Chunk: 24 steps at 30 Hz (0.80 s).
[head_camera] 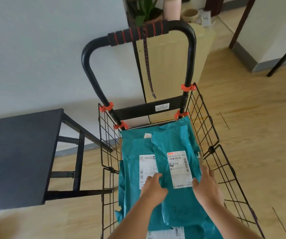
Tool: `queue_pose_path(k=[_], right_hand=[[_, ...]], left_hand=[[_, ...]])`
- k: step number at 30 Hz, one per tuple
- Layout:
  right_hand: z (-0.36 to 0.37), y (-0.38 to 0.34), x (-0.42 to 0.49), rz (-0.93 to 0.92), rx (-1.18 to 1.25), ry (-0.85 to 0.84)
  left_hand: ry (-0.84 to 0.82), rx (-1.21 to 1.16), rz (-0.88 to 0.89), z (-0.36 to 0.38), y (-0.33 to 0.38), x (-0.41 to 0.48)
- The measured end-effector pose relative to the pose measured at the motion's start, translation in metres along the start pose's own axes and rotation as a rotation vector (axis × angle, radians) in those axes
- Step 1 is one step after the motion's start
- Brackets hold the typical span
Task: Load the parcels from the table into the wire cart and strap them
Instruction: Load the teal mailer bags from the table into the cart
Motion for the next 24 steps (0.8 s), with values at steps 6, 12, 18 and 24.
queue_pose_path(k=[6,12,18,24], right_hand=[[0.002,-0.028,-0.015,-0.201,-0.047,-0.057],[0.016,-0.054,-0.046,-0.302,-0.193,-0.148],[0.047,-0.085,-0.087,-0.316,-0.189,-0.238],[0.085,-0.137,-0.144,-0.456,-0.207,-0.29]], left_hand=[[0.051,0.116,0.037,-0.022,-0.009,-0.017],[0.146,0.249,0.088,-0.04,-0.032,-0.041],[0.327,0.297,0.093,-0.066,-0.089,-0.073],[0.524,0.13,0.047,-0.088,-0.173,-0.117]])
Point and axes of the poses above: each hand's wrist, its own x-axis towards the middle knuckle, its own z-axis out of the palm, y = z × x, the point moved 4 cm from there along x, towards the middle knuckle, and after that the axes turned 8 degrees about x, right-handed, at the moved point
